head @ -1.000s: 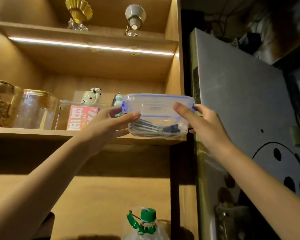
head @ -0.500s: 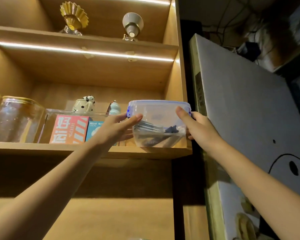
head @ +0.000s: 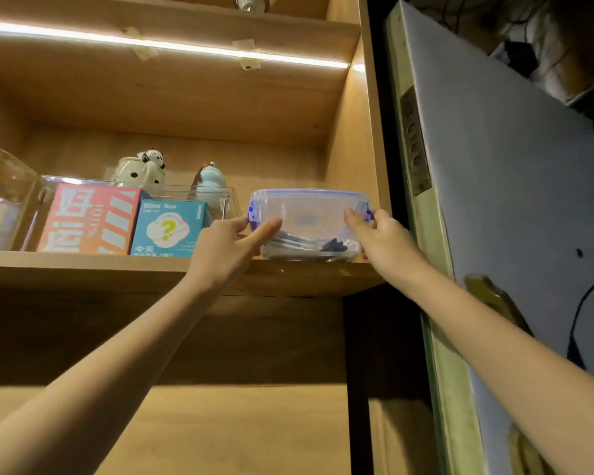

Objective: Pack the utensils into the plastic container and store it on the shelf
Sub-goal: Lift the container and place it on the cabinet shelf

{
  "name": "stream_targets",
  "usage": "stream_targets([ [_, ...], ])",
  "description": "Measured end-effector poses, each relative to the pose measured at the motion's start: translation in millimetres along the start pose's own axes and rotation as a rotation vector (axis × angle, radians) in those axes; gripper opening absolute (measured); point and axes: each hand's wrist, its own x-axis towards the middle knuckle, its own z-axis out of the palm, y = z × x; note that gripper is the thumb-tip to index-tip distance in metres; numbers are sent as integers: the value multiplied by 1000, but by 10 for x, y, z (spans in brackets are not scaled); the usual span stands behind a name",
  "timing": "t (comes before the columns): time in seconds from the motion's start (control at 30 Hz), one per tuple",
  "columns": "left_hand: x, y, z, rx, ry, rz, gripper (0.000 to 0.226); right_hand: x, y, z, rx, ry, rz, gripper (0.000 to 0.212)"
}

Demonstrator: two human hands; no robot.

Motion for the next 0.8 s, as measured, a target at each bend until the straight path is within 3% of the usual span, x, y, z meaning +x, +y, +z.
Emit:
stream_targets([
  [0.07, -6, -34, 73, 117, 29, 28, 60, 36, 47, 48, -45, 10, -23, 46],
  [0.33, -125, -122, 230, 598, 157, 182, 51, 80, 208, 158, -142, -4, -74, 35],
  [0.43, -155, -143, 233, 629, 161, 220, 47, 46, 260, 170, -168, -43, -117, 40],
  [0.63, -151, -153, 233, 623, 147, 219, 67, -56, 211, 211, -426, -36, -148, 61],
  [0.8, -144, -128, 224, 639, 133, 163, 56, -118, 190, 239, -474, -34, -147, 61],
])
